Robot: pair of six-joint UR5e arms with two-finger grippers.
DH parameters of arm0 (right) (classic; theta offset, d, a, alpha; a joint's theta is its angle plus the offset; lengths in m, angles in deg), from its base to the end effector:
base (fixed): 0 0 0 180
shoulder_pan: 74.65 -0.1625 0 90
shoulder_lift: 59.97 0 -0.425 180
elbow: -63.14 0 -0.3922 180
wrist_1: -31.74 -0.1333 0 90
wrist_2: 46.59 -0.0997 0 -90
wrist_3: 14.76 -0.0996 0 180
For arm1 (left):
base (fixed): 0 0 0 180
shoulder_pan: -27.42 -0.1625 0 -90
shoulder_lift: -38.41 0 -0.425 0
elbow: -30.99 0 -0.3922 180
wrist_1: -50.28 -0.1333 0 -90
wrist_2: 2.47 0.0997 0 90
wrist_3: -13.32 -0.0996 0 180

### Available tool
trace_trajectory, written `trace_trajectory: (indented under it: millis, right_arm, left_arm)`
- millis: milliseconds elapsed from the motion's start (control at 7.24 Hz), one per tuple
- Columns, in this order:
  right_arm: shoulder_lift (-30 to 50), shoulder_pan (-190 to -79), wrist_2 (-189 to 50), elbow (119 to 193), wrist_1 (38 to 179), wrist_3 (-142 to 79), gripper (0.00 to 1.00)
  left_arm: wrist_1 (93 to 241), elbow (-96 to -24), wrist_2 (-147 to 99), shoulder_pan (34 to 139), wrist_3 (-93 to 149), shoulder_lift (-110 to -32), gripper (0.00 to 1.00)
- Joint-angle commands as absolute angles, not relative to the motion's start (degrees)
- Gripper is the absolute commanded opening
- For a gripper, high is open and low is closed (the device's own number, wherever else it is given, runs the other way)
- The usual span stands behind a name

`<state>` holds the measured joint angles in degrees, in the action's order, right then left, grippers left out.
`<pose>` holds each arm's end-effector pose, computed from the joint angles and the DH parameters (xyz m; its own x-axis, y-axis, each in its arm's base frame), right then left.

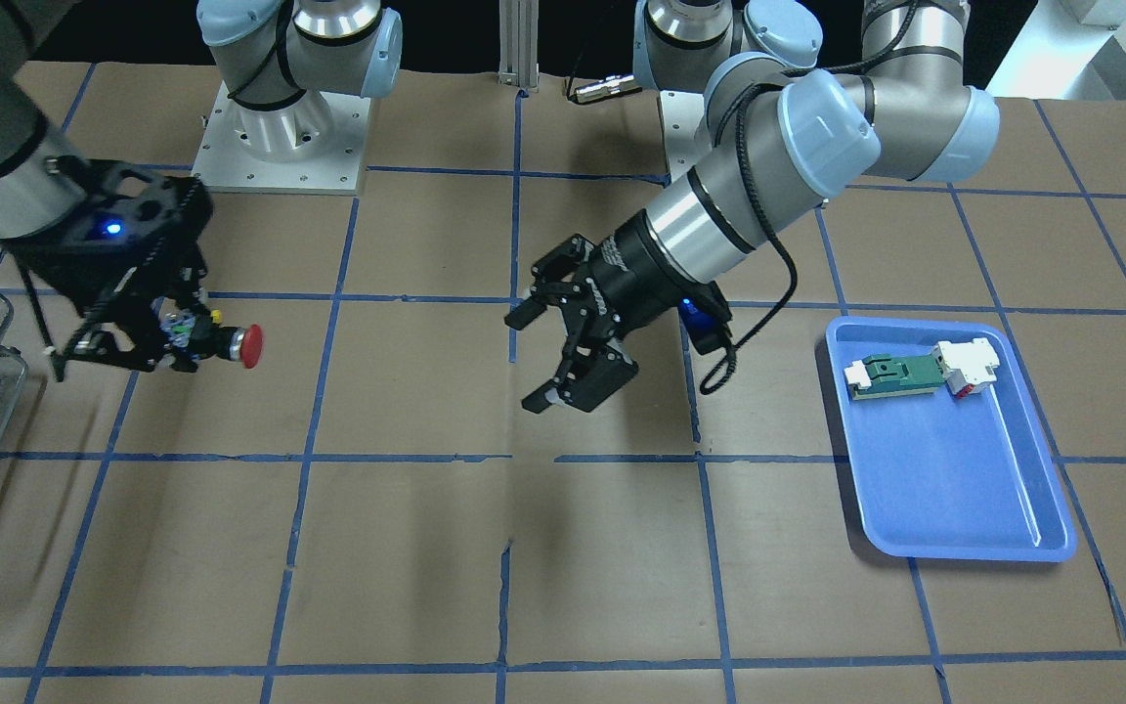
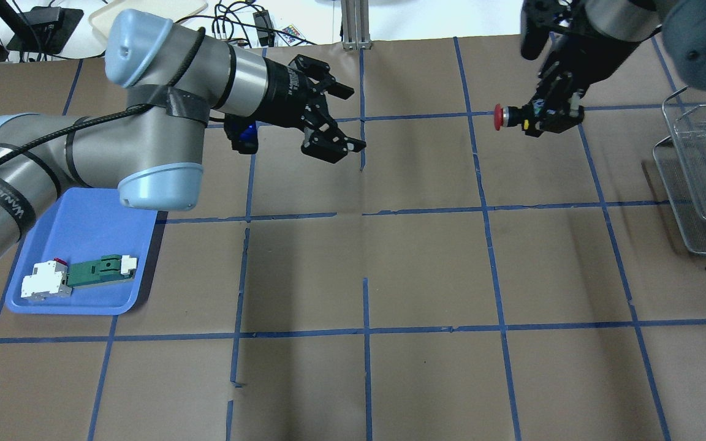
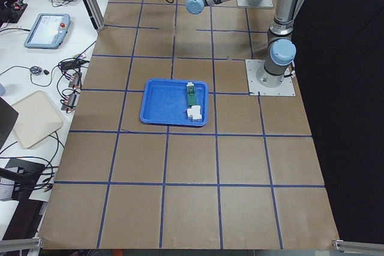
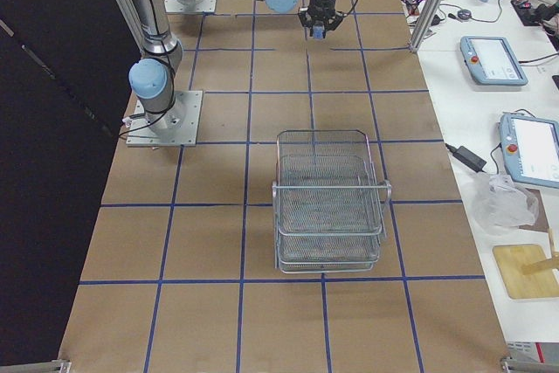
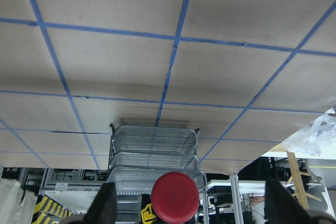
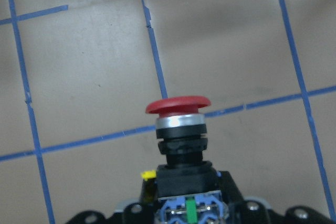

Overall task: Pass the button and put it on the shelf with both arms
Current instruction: 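Open the left gripper and pull back while the right gripper carries the button away, then lower the button into the wire rack shelf with the right gripper and release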

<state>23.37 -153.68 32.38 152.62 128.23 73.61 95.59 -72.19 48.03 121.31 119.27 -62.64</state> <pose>0.0469 -0.5587 0.4455 -0.2176 -0.9760 0.0007 -0.9580 0.2135 -0.1914 -0.2341 -0.5448 0.3815 0.1463 -0.9741 0.1723 -0.7432 0.0068 0.6691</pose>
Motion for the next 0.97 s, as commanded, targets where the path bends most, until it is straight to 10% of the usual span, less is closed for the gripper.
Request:
trace_trajectory:
  millis: [0,829]
  right_arm:
    - [20.04,-140.53,36.34,152.87,132.0,82.15,0.0]
    - [12.55,-122.9,39.28,152.78,140.37,105.92,0.0]
  left_arm:
    - [104.89,-73.15,58.38,115.68,92.65,-62.49,0.98]
    - [133.76,-62.75,85.32,111.8,30.36,-55.38,1.0]
